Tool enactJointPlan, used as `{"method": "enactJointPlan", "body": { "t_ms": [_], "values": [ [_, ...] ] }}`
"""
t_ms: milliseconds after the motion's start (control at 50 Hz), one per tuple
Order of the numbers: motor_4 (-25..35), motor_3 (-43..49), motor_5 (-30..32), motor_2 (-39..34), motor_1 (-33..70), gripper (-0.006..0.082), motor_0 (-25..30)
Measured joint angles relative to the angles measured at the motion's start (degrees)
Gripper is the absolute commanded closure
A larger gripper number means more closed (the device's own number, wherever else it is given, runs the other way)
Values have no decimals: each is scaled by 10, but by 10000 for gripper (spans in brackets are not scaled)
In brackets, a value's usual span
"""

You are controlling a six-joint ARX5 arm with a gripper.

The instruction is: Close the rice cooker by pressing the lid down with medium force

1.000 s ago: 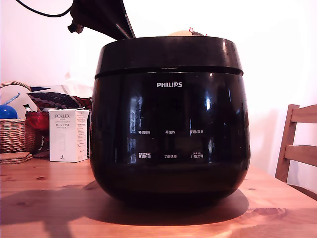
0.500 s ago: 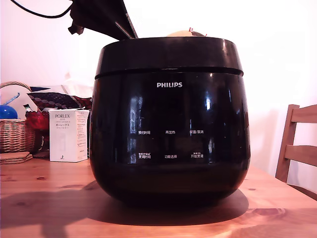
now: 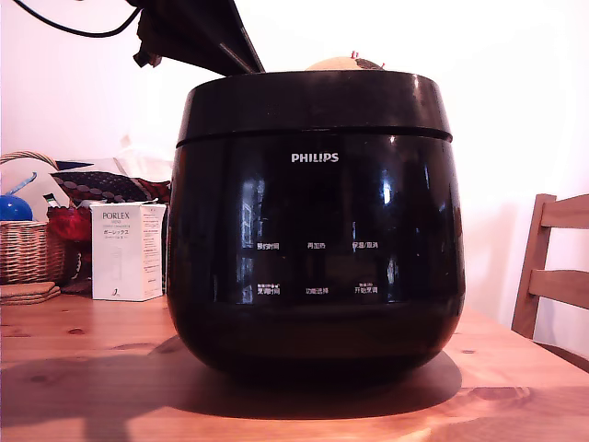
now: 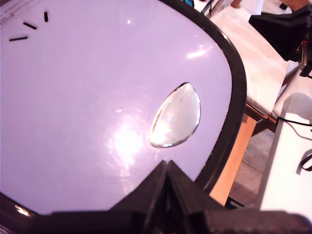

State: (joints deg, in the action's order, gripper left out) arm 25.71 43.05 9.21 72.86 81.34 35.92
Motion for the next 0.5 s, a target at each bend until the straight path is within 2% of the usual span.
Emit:
{"method": "enactJointPlan", "body": {
  "t_ms": [500],
  "values": [
    [2,-44,0,-16,-2,788,1]
  ]
}}
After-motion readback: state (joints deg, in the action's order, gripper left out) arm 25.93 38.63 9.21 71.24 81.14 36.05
